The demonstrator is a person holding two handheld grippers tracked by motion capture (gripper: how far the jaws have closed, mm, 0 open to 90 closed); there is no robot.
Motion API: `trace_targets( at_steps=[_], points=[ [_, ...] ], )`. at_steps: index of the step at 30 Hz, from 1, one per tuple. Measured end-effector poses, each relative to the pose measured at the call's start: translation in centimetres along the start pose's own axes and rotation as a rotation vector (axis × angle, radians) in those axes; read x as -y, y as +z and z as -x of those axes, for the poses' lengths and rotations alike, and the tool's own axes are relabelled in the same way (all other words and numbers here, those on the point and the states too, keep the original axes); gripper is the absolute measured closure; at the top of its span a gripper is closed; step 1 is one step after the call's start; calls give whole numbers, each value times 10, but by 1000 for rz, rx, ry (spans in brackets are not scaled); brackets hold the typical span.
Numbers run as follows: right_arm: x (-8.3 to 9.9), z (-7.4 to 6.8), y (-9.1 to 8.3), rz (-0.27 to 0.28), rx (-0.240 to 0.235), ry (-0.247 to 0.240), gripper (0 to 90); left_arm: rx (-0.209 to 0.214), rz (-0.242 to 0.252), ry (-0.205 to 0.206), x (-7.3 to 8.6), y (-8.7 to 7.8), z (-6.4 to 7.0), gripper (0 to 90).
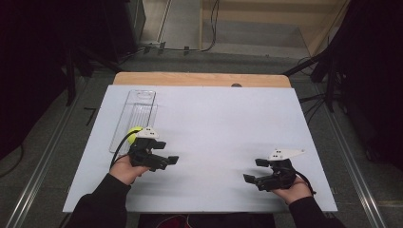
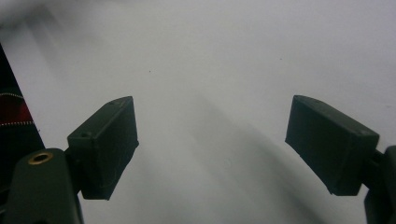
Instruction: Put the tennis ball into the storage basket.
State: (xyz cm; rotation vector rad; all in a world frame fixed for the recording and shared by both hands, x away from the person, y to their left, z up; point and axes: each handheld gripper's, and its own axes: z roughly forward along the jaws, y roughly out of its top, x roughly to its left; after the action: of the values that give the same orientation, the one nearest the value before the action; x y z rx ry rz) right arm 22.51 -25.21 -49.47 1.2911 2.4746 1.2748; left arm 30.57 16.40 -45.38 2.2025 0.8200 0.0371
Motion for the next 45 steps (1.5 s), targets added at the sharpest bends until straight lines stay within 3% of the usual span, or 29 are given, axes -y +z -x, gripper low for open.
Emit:
trace_targets(
  at_steps=[7, 12, 22, 33, 37, 45],
  points=[
    [0, 0, 0, -1, 1, 1, 149, 5, -6, 13, 11, -2, 3, 198],
    [0, 0, 0, -1, 2, 3, 149, 1, -3, 56, 19, -5, 6, 198],
    [0, 2, 0, 7, -11, 14, 149, 2, 17, 67, 31, -11, 12, 198],
    [0, 2, 0, 5, -13, 15, 149, 7, 14, 50, 42, -15, 15, 198],
    [0, 2, 0, 6, -11, 18, 149, -26, 23, 34, 46, -18, 15, 198],
    [0, 3, 1, 3, -12, 20, 149, -28, 22, 20, 52, -20, 14, 198]
  ],
)
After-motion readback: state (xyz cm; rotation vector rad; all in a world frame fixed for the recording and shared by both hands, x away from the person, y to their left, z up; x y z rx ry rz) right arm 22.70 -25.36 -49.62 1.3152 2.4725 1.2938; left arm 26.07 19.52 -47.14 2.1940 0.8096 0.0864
